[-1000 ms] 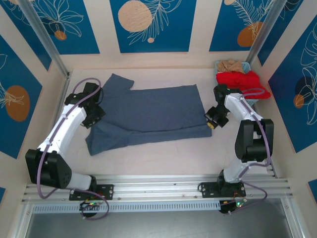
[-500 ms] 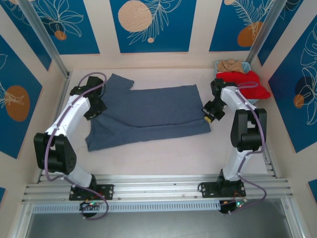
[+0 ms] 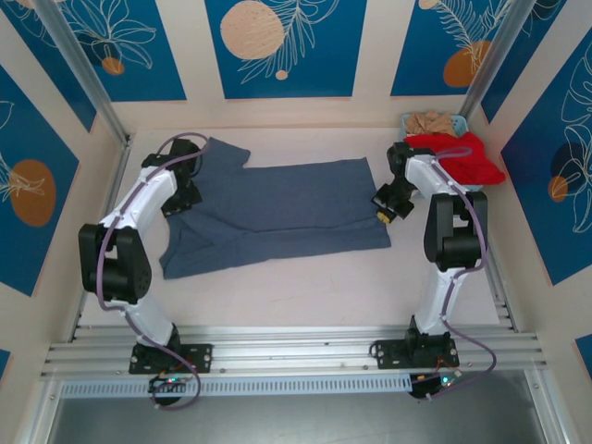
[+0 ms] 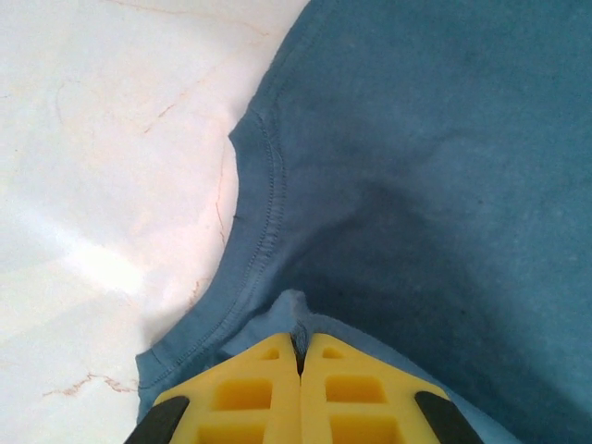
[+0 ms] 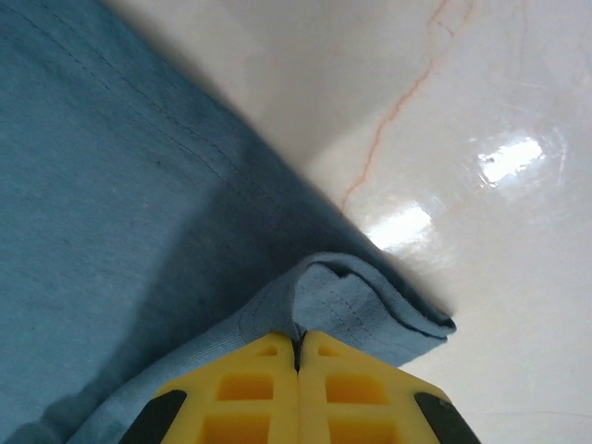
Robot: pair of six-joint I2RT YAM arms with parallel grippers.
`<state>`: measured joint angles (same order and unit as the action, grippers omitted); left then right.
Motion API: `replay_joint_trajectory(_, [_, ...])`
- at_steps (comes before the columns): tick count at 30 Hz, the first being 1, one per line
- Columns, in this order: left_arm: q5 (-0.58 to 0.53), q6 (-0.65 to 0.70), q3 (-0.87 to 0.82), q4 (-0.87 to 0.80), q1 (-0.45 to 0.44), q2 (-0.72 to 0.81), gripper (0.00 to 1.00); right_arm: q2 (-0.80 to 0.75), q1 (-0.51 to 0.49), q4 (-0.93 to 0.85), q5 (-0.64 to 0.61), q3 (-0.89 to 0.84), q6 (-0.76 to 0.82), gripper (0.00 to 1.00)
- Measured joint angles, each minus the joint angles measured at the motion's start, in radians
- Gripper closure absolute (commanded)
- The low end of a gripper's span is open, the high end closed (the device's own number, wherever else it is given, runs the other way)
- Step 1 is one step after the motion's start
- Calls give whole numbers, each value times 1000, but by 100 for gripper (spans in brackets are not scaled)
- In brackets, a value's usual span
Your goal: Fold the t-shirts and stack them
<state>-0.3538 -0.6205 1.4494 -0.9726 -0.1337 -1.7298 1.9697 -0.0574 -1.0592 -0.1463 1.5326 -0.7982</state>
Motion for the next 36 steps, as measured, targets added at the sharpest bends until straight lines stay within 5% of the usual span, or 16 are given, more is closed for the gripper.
replay_joint_trajectory(21, [-31, 13, 61, 0, 19, -94, 100, 55, -2, -11, -8, 69, 0, 100])
replay_joint_trajectory(23, [-19, 27, 79, 0, 25, -111, 89, 63, -2, -8, -7, 86, 4, 89])
replay_joint_trajectory(24, [-13, 32, 90, 0, 28, -120, 74, 65, -2, 1, -2, 89, 10, 84])
replay_joint_trajectory(26, [3, 50, 108, 0, 37, -125, 28, 64, -2, 17, 19, 90, 31, 76])
replay_joint_trajectory(27, [10, 53, 116, -5, 42, -124, 21, 63, -2, 29, 28, 90, 40, 72])
replay_joint_trajectory(31, [34, 47, 115, -24, 56, -81, 19, 11, -2, 69, 63, 58, 68, 54])
replay_joint_trajectory(36, [126, -32, -108, -45, 58, 147, 38, -208, -2, 94, 97, -120, 61, 53])
